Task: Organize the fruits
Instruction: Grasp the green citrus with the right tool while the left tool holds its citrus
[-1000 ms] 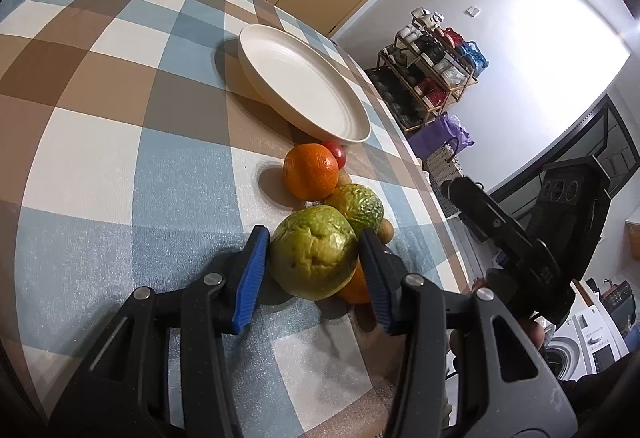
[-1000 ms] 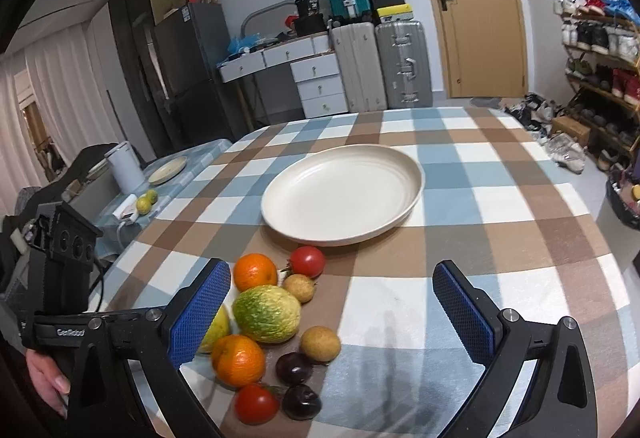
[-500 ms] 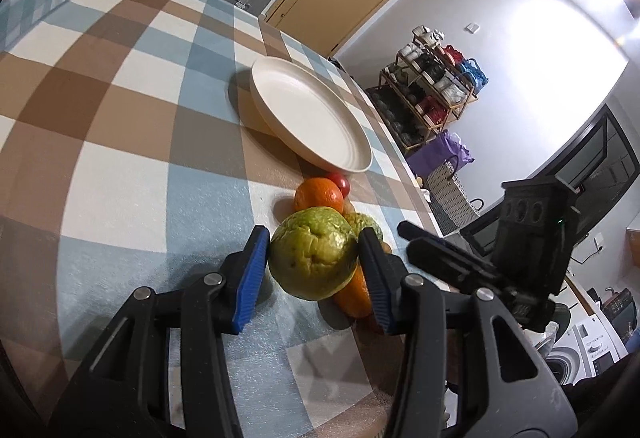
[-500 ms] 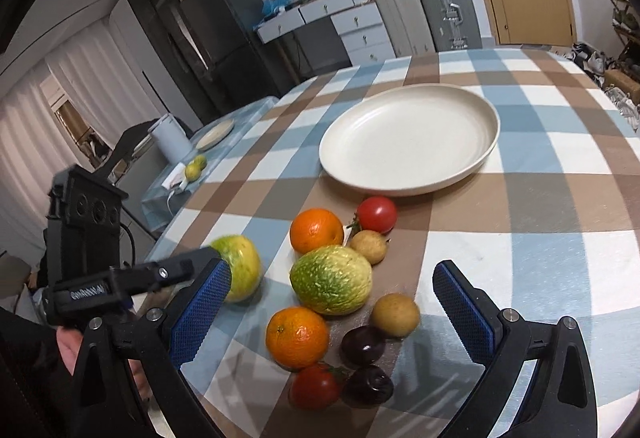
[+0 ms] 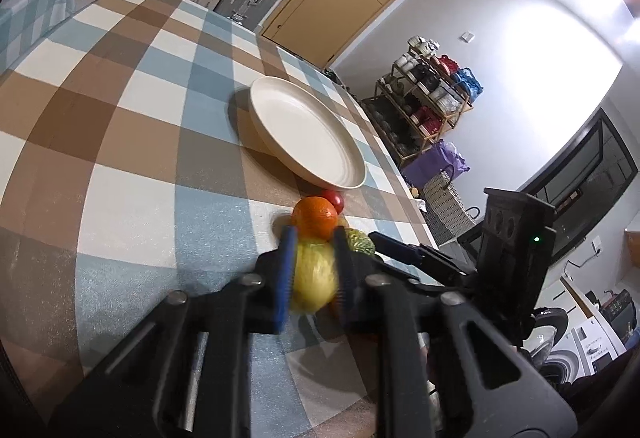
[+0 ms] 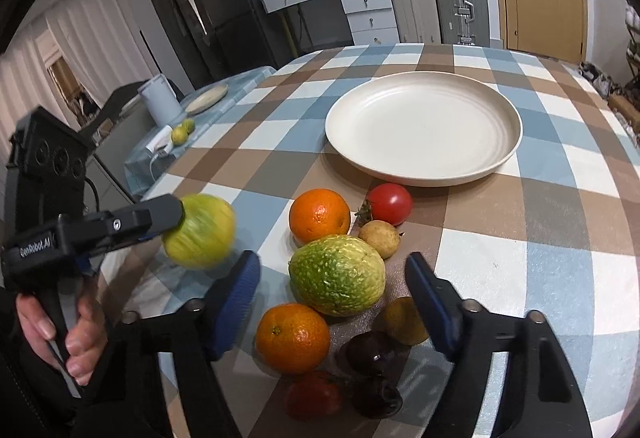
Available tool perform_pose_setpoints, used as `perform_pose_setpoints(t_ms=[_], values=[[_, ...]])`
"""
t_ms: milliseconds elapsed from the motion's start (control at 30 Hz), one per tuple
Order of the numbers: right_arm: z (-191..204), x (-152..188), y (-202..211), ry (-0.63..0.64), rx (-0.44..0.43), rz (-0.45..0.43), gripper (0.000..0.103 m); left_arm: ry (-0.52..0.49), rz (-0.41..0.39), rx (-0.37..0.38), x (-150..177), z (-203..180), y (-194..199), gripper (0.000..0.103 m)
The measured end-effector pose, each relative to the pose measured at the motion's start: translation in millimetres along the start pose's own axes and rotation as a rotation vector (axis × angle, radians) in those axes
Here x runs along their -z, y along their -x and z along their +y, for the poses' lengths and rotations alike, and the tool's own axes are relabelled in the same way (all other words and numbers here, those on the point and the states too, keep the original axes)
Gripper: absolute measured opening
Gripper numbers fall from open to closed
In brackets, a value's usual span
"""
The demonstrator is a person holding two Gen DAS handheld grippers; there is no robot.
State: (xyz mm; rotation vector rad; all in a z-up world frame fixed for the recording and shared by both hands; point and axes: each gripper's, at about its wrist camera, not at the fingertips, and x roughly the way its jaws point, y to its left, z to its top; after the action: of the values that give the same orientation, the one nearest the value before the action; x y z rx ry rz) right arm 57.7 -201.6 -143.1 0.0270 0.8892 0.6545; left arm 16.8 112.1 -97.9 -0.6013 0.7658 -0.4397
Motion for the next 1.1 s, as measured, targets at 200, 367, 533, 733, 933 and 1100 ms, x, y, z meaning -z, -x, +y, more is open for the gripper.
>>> perform_pose_setpoints(t_ms=[200, 367, 533, 733, 933, 1100], values=[[-3, 1, -7, 0.002, 0.006, 0.029, 0.055, 0.050, 0.036, -0.010, 6, 8, -12, 0.014], [-3, 1, -8, 0.006, 0.005, 0.020, 0.054, 0.047, 0.059, -0.006, 9, 7, -14, 0.017], [-6, 1, -7, -0.006, -0.006, 0.011, 0.054, 0.081, 0.068, 0.002, 17, 8, -10, 0.052], [-6, 3, -6, -0.008, -0.015, 0.000, 0.053, 0.081, 0.091, -0.025, 30, -1, 4, 0.079], [-10, 3, 0, -0.019, -0.032, -0.025, 0.053, -0.014, 0.139, -0.098, 49, -20, 4, 0.081], [-12, 4, 7, -0.033, -0.050, -0.056, 0.053, -0.040, 0.142, -0.135, 50, -26, -8, 0.081]])
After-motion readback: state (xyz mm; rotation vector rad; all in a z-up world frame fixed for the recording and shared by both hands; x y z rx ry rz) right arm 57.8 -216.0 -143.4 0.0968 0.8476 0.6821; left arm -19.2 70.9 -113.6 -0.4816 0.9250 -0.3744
